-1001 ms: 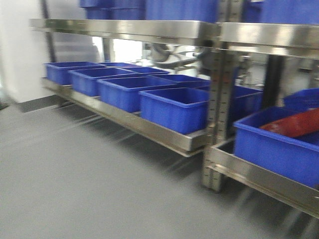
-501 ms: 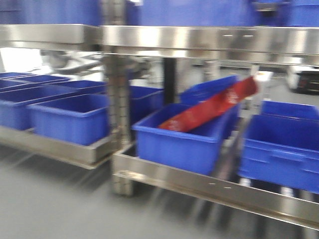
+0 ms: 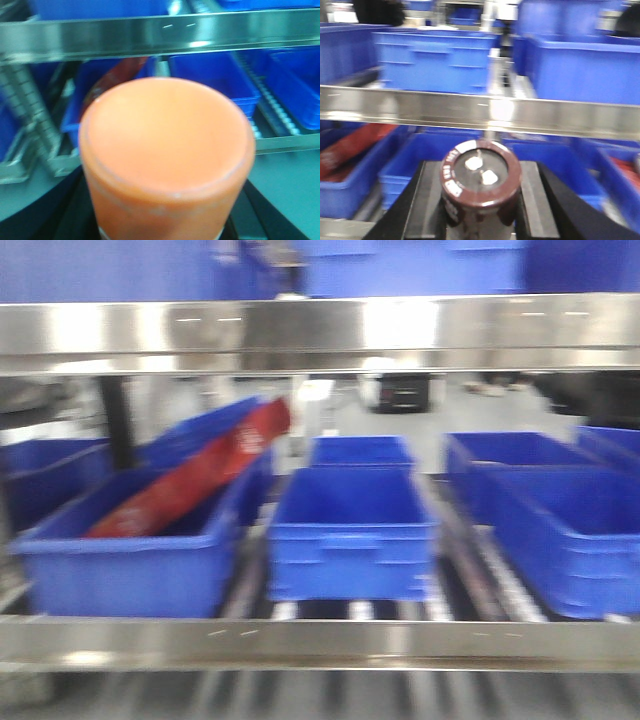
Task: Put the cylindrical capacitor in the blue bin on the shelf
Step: 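Drive up to the steel shelf and stop facing the blue bins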
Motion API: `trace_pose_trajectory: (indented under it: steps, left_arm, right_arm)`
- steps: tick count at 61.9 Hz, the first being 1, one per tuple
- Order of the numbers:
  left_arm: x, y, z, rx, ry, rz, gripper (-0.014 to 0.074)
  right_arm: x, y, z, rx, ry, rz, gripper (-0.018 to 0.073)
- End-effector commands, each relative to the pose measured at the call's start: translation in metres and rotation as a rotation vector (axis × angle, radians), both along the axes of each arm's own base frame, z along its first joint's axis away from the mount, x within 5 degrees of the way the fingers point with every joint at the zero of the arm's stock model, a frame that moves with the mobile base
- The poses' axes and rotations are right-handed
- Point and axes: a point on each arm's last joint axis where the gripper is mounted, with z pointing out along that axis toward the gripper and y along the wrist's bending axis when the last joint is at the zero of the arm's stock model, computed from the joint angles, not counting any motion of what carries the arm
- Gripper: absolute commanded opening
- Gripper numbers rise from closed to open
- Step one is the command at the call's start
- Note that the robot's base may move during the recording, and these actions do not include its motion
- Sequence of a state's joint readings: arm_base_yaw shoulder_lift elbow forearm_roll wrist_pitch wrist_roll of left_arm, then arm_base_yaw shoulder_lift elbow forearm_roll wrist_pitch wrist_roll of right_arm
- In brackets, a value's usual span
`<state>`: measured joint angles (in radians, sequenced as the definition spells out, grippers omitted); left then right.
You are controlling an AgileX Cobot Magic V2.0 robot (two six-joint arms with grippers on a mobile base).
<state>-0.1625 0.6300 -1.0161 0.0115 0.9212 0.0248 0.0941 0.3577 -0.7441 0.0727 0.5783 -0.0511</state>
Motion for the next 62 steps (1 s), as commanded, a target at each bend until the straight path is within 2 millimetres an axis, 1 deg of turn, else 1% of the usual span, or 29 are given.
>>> trace_pose_trajectory:
  steps: [1, 62]
  left_arm:
    - [-0.0013, -0.0007, 0.0044, -0.009, -0.035, -0.009, -0.0111]
    - [-0.0011, -0.0005, 0.0046, -0.006, -0.038, -0.007, -0.0111]
  right_arm:
    - [-0.0004, -0.0007, 0.0028, -0.005, -0.035, -0.007, -0.0162]
    - [-0.0004, -0.0007, 0.0028, -0.005, -0.035, -0.007, -0.0162]
